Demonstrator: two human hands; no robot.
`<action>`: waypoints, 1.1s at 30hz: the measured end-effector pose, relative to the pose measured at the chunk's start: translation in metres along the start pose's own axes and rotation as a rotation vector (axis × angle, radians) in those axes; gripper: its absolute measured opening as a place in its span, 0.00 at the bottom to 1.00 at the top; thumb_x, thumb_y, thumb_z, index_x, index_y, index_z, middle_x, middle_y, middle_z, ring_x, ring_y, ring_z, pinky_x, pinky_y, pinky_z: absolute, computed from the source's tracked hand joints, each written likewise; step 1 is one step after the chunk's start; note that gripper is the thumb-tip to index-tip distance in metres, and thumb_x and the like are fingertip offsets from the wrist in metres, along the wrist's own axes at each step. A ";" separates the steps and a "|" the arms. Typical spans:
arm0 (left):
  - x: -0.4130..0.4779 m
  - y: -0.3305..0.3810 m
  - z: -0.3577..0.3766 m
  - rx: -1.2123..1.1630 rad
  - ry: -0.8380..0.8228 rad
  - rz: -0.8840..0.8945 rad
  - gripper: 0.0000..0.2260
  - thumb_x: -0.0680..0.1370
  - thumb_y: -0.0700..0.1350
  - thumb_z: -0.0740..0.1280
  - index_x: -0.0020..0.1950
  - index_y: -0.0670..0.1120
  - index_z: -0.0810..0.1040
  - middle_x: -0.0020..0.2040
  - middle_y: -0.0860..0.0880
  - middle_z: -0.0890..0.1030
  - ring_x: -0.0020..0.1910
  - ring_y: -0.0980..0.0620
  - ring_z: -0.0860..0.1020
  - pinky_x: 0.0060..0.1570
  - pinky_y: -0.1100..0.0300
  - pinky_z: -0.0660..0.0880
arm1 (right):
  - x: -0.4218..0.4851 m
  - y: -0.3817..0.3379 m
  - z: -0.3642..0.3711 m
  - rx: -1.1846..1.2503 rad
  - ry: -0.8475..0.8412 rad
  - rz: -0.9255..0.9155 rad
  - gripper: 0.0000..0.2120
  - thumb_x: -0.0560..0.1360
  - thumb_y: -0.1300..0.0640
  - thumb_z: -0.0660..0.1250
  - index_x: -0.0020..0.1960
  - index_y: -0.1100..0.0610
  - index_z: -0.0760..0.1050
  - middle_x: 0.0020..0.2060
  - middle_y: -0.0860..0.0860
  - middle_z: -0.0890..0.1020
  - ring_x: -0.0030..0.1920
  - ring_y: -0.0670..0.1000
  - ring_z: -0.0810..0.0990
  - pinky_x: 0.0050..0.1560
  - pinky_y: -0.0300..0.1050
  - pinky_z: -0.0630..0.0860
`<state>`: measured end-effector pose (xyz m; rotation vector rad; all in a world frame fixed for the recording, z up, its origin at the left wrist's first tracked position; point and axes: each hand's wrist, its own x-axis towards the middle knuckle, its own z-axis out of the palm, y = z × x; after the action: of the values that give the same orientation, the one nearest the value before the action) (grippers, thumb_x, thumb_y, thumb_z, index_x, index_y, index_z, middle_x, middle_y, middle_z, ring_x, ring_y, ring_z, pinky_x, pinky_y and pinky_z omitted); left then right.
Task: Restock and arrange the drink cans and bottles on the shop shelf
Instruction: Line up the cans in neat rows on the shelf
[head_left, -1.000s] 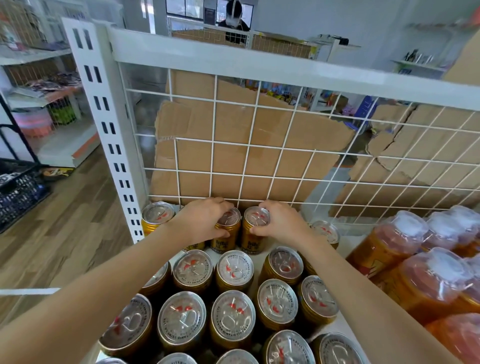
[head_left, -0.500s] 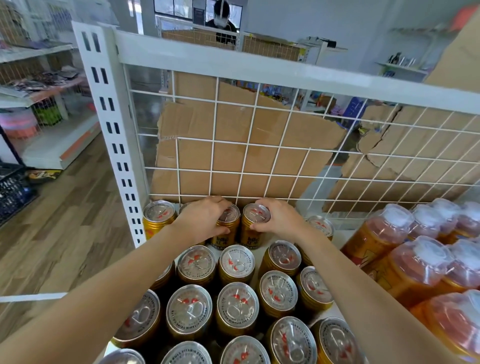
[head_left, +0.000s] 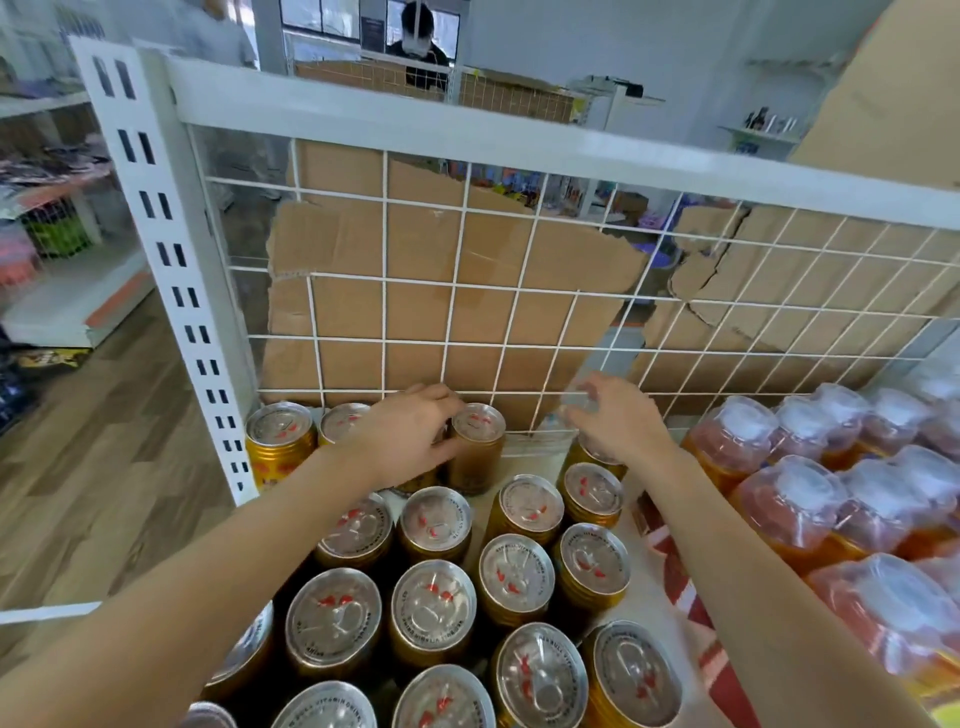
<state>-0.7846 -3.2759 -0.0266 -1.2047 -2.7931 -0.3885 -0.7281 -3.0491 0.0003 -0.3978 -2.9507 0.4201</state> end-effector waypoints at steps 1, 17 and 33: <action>0.005 0.007 0.000 -0.013 -0.037 0.009 0.20 0.79 0.51 0.60 0.71 0.48 0.67 0.68 0.49 0.69 0.67 0.49 0.67 0.65 0.54 0.66 | 0.000 0.008 -0.002 -0.051 -0.039 0.049 0.22 0.77 0.46 0.62 0.66 0.56 0.69 0.63 0.55 0.75 0.61 0.55 0.74 0.57 0.46 0.70; 0.006 0.027 0.045 -0.002 -0.132 -0.151 0.31 0.75 0.60 0.44 0.77 0.52 0.49 0.78 0.54 0.47 0.76 0.56 0.45 0.72 0.55 0.41 | 0.012 0.017 0.021 0.139 -0.181 0.053 0.27 0.70 0.51 0.72 0.67 0.55 0.70 0.64 0.54 0.74 0.63 0.54 0.71 0.59 0.47 0.70; 0.005 0.024 0.050 -0.035 -0.083 -0.150 0.41 0.65 0.65 0.34 0.77 0.52 0.48 0.77 0.55 0.47 0.76 0.54 0.43 0.72 0.56 0.42 | 0.015 0.002 0.032 0.290 -0.307 -0.057 0.31 0.69 0.53 0.74 0.67 0.52 0.64 0.65 0.51 0.70 0.64 0.52 0.70 0.55 0.41 0.65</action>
<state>-0.7689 -3.2432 -0.0686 -1.0446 -2.9707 -0.4080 -0.7478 -3.0513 -0.0290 -0.2309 -3.1083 0.9650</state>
